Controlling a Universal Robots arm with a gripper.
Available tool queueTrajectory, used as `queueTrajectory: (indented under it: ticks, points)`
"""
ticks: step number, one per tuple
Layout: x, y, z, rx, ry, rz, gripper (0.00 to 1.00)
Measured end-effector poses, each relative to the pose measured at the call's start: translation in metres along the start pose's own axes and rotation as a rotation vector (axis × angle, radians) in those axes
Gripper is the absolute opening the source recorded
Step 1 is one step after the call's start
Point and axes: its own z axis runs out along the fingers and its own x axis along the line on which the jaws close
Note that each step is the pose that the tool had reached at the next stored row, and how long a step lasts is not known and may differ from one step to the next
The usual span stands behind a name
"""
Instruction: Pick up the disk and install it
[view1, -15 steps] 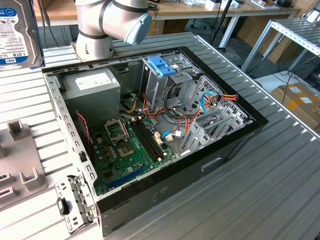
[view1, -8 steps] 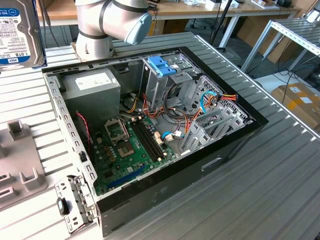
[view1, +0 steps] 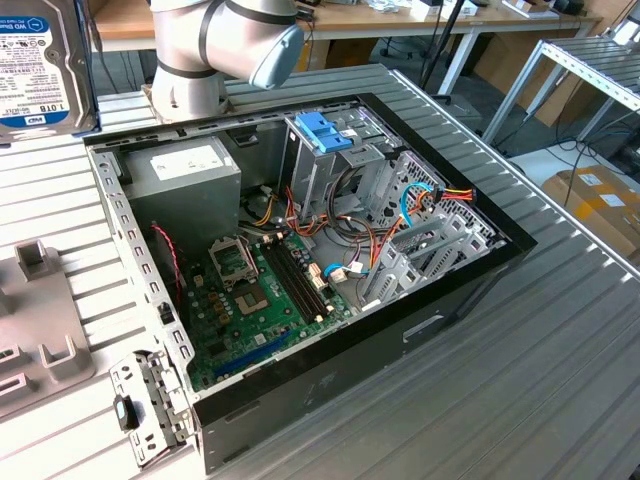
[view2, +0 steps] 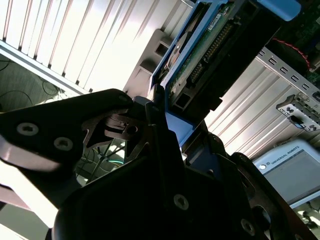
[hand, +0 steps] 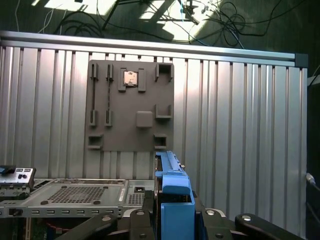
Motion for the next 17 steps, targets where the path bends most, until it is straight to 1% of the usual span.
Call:
queueTrajectory:
  ticks: [8,17]
  points:
    - [0.0002,-0.0060,-0.0001,-0.0003,0.0000,0.000,0.37]
    - [0.0005,-0.0144,-0.0001,-0.0007,-0.0001,0.000,0.37]
